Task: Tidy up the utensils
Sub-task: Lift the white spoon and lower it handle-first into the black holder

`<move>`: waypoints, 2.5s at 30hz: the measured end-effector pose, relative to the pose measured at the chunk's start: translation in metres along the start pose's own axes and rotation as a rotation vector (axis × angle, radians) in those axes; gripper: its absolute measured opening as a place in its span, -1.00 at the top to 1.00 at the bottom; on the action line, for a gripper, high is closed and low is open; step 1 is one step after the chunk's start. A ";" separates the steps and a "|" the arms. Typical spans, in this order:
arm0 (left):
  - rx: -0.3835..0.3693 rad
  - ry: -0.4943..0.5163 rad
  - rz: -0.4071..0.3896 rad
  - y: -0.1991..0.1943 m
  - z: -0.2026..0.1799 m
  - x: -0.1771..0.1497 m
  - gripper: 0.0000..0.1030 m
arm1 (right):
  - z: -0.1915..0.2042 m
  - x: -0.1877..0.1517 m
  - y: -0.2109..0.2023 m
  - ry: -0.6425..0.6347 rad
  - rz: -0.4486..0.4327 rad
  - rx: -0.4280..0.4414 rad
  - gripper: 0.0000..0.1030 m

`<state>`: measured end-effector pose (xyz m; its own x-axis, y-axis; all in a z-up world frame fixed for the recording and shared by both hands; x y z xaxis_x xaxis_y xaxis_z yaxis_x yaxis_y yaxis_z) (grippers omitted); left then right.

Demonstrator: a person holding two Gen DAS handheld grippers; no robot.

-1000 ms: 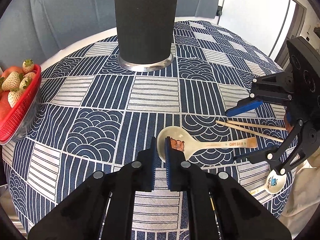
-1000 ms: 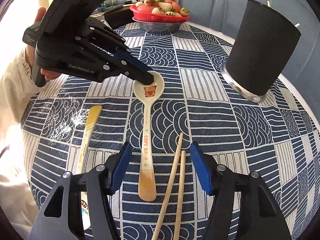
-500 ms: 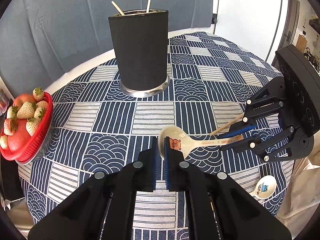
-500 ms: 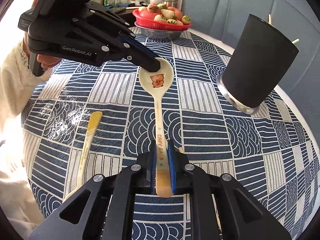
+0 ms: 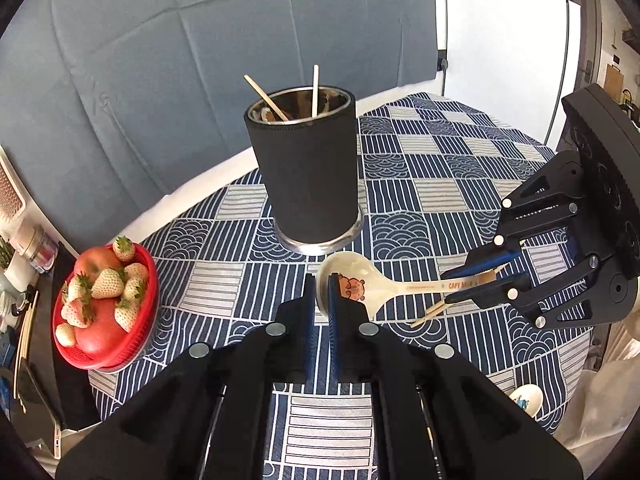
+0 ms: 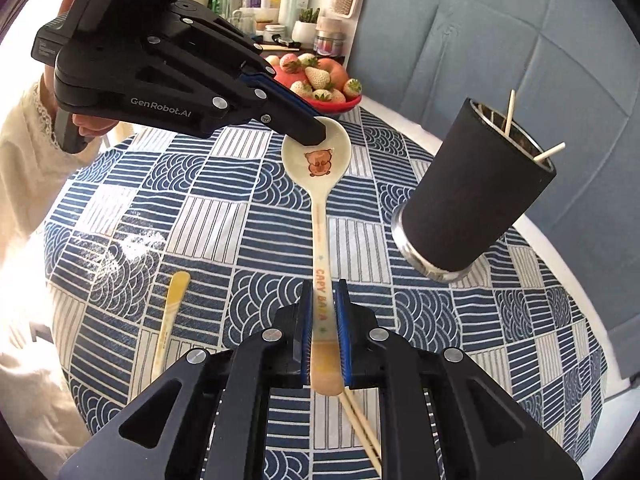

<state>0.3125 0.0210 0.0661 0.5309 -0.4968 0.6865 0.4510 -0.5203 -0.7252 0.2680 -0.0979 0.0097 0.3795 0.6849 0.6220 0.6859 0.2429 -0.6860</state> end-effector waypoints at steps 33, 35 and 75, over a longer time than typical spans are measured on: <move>0.189 0.128 -0.068 -0.057 0.030 0.146 0.89 | -0.102 0.104 -0.026 0.008 -0.166 -0.122 0.80; 0.202 0.135 -0.068 -0.058 0.032 0.155 0.89 | -0.109 0.110 -0.024 0.017 -0.173 -0.126 0.80; 0.261 0.421 0.224 0.056 0.019 0.208 0.92 | -0.155 0.093 0.084 0.253 -0.080 0.023 0.81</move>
<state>0.4623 -0.0982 0.1672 0.3252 -0.8389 0.4365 0.5513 -0.2069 -0.8083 0.4575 -0.1202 0.0686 0.4697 0.4701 0.7473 0.7066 0.3072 -0.6374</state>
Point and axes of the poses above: each gripper's, at about its wrist camera, not at the fingertips, and y roughly the way its jaws point, z to its left, x to its top, the point moved 1 cm from there along y, roughly the way its jaws point, and after that the axes turned 13 degrees about -x, right-handed, at the moved point
